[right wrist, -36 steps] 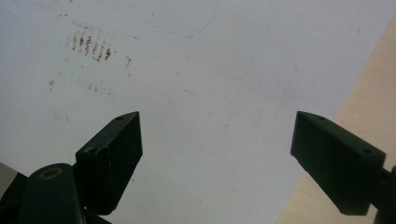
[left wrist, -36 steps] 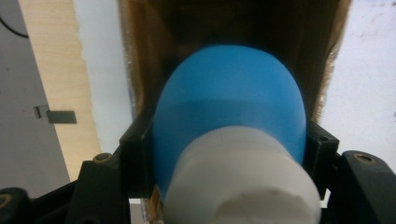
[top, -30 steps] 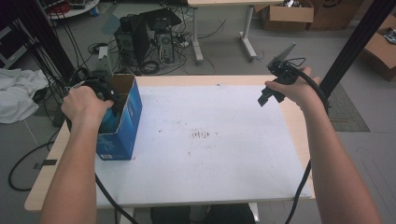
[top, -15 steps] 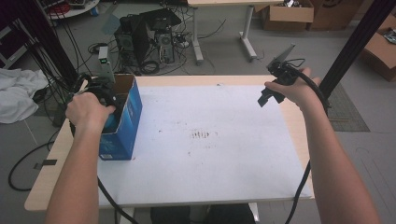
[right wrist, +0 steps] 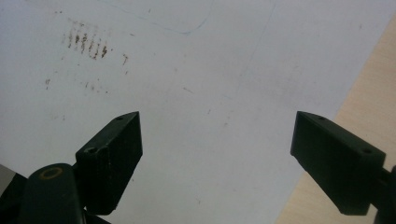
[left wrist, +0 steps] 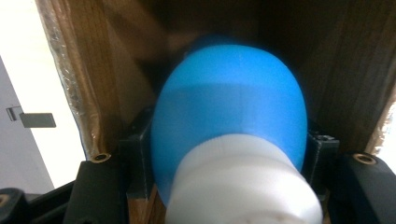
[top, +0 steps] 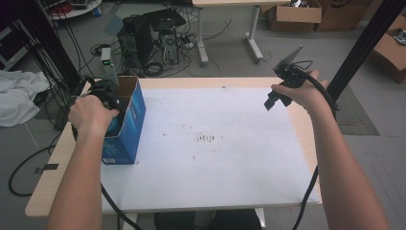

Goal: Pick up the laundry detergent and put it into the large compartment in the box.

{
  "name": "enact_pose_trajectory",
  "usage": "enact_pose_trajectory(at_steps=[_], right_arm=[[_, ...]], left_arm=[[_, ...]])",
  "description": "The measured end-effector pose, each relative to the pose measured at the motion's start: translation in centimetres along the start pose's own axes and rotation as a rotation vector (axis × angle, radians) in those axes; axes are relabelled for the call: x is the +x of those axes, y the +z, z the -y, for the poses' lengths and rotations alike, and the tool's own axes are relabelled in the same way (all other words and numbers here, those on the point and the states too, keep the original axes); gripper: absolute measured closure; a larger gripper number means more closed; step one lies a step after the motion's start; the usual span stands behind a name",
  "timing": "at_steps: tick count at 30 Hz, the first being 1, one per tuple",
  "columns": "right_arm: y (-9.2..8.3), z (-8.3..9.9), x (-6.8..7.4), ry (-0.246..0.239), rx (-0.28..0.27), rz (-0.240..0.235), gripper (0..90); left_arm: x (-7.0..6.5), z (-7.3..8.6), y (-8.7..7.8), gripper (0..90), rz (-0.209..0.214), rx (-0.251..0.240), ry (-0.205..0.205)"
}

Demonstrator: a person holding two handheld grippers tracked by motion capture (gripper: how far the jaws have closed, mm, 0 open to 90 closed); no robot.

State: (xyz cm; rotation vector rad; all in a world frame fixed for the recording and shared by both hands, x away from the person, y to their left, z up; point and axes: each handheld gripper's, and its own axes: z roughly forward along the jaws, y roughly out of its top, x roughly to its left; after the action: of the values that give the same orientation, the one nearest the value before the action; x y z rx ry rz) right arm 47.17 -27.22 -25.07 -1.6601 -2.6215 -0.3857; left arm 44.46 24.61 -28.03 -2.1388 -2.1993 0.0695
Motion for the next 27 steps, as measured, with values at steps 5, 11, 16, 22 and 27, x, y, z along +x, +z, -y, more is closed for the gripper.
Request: enact_pose_trajectory(at_steps=[5,11,16,22,27], right_arm=[[0.0,0.0,0.0,0.000,0.002,0.000,16.8],[0.0,0.0,0.1,0.000,-0.004,-0.005,16.8],[0.0,-0.1,0.2,0.000,-0.001,-0.008,16.8],[0.0,-0.1,0.1,-0.002,-0.003,-0.008,16.8],[-0.1,-0.1,0.0,0.000,-0.006,-0.011,16.8]], left_arm=[[0.1,0.0,0.0,37.3,0.003,-0.002,-0.002],[-0.1,0.1,0.0,37.1,-0.003,-0.006,-0.001],[-0.2,0.0,0.2,33.1,-0.014,0.005,-0.002],[-0.3,0.1,-0.2,31.0,-0.009,-0.002,-0.003],[-0.5,0.3,-1.0,29.5,-0.031,-0.006,0.005]])
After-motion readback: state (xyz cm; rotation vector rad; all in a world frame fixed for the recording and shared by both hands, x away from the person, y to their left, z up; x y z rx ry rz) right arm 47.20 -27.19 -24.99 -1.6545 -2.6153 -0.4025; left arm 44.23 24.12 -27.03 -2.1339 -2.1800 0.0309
